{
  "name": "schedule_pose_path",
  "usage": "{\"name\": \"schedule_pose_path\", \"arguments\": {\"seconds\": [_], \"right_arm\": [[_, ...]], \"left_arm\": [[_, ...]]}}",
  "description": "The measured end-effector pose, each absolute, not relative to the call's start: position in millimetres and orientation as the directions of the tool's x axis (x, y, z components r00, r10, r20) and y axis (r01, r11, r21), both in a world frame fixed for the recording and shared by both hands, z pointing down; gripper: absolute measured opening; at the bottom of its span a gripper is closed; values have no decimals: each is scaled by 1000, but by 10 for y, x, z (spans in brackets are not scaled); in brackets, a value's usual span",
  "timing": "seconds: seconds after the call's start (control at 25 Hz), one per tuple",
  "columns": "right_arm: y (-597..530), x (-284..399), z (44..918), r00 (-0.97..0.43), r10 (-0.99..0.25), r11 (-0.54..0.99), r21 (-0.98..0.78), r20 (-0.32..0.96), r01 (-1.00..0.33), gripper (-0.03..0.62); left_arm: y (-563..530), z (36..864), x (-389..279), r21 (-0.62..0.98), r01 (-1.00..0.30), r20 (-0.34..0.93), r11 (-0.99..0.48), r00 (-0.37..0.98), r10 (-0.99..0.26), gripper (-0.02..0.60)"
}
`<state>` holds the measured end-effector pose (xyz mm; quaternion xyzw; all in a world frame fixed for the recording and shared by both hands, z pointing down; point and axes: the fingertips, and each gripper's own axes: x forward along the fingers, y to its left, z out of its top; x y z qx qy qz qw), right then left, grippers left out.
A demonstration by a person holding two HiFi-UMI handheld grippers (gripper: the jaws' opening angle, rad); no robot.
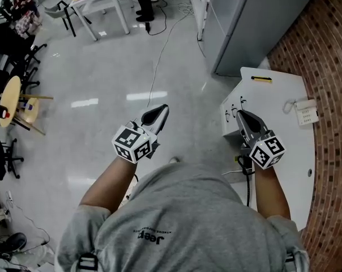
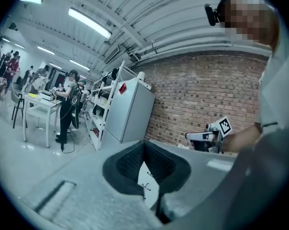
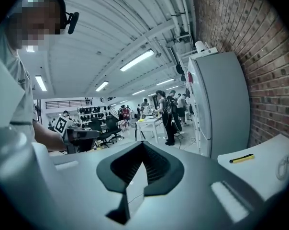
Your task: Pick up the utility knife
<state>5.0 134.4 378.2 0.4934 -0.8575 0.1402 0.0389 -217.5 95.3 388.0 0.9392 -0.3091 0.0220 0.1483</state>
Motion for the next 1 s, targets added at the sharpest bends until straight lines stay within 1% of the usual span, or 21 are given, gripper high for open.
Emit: {"name": "schedule_pose_path", "arguments": {"seconds": [0.28, 0.52, 0.68, 1.0], "right_arm": [[727, 78, 3912, -533, -814, 489, -224, 231, -843, 9], [144, 259, 4081, -601, -766, 552, -248, 226, -796, 9], [-328, 519, 4176, -661, -714, 610, -256, 233, -750, 9], [-1440, 1106, 4119, -723, -652, 676, -257, 230, -691, 9]], "left_arm": [[373, 3969, -2199, 289, -608, 148, -740, 792, -593, -2], [-78, 4193, -2092, 304, -675, 191, -673, 735, -651, -2], [-466, 4289, -1762, 304, -712, 215, -633, 699, -682, -2], [-1432, 4159, -926, 305, -745, 206, -594, 660, -722, -2]]}}
